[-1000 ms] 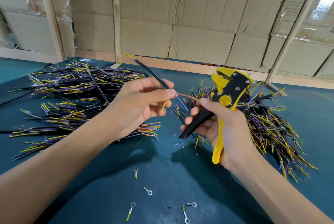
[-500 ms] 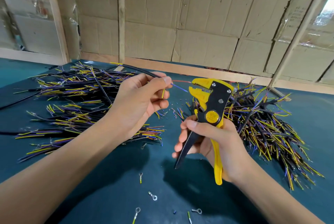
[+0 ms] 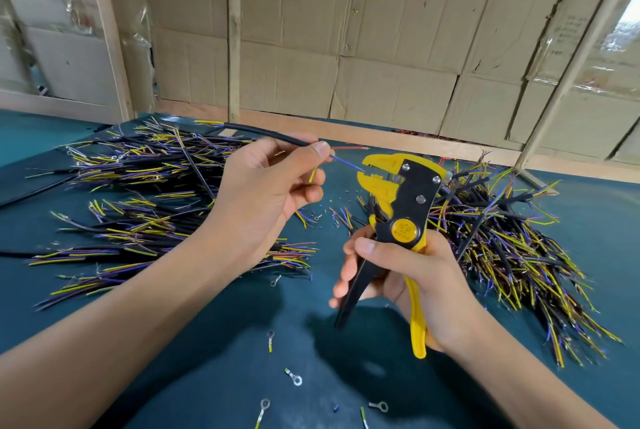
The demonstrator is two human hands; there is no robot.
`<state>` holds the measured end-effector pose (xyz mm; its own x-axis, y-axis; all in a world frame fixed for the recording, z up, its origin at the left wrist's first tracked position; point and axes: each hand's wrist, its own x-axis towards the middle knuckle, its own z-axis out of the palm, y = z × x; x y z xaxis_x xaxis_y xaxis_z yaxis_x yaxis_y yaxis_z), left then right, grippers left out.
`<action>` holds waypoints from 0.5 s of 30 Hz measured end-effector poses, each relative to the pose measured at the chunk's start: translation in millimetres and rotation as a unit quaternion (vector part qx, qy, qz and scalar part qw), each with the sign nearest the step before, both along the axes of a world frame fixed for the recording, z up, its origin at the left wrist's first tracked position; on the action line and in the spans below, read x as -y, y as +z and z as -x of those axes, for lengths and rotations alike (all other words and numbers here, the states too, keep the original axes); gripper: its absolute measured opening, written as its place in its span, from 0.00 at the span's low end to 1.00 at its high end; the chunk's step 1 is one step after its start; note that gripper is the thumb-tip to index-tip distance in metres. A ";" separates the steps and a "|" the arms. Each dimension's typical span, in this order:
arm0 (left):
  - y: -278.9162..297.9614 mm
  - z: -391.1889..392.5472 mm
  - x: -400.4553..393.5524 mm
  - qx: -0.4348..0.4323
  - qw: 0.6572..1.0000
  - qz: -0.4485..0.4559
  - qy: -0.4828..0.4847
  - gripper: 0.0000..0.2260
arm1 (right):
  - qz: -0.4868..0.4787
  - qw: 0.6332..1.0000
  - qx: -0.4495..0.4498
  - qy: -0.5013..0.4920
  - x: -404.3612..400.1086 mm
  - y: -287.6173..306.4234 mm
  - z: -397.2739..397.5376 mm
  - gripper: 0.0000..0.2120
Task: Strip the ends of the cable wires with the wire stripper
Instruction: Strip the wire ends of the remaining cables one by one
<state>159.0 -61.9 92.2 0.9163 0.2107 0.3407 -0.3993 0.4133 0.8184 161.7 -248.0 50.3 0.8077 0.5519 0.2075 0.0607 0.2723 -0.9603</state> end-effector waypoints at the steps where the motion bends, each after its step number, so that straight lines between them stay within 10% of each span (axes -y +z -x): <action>1: -0.7 0.3 1.2 0.001 1.000 -0.004 0.001 0.03 | 0.000 1.000 0.000 0.000 0.0 -0.1 -0.1 0.09; 15: -4.5 3.5 9.7 0.011 1.000 -0.012 0.021 0.03 | 0.010 1.000 -0.003 -0.009 -1.0 1.0 2.0 0.07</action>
<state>155.5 -71.6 87.7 0.8995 0.2397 0.3653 -0.4329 0.3759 0.8193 159.7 -247.0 51.3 0.8181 0.5421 0.1921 0.0602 0.2514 -0.9660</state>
